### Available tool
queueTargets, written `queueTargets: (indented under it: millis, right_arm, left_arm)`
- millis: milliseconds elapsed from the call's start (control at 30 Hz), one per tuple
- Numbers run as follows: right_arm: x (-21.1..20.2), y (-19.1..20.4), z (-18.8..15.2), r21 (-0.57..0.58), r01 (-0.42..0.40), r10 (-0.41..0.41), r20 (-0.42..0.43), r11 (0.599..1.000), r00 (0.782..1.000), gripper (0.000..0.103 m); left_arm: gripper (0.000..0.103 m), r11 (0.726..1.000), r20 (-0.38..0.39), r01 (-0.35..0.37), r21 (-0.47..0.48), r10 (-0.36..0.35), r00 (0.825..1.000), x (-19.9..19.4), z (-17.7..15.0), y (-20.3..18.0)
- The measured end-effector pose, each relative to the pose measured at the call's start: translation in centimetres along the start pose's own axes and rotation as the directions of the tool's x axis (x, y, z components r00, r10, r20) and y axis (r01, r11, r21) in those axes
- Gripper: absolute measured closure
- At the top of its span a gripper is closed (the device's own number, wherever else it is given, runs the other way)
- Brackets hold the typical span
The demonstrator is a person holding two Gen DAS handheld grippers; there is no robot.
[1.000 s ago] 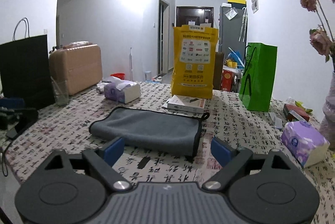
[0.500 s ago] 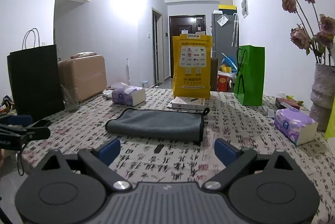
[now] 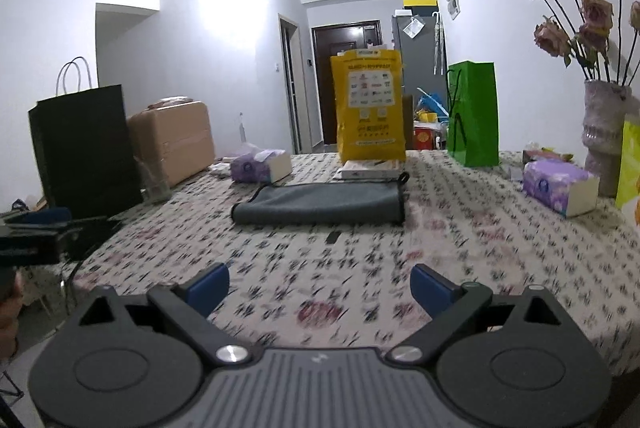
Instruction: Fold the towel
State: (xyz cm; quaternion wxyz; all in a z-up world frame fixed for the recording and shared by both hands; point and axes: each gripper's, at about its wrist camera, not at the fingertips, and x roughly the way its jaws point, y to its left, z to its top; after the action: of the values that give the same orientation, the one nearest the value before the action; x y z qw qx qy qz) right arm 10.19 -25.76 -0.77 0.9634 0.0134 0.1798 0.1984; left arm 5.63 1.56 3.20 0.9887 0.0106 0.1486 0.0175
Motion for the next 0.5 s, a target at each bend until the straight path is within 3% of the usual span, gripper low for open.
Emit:
queueTargets:
  millis: [333, 500]
  right_arm:
    - [-1.1, 2.5, -1.5, -0.039, -0.029, 0.029, 0.015, 0.999, 0.999, 0.006]
    - [-1.7, 2.8, -2.2, -0.039, -0.036, 0.037, 0.021, 0.999, 0.999, 0.006]
  left_arm:
    - [0.000, 1.000, -0.005, -0.005, 0.000, 0.005, 1.000, -1.7, -1.9, -1.2]
    - [0.000, 0.999, 0.000, -0.048, -0.004, 0.048, 0.999, -2.5, -3.2, -1.4]
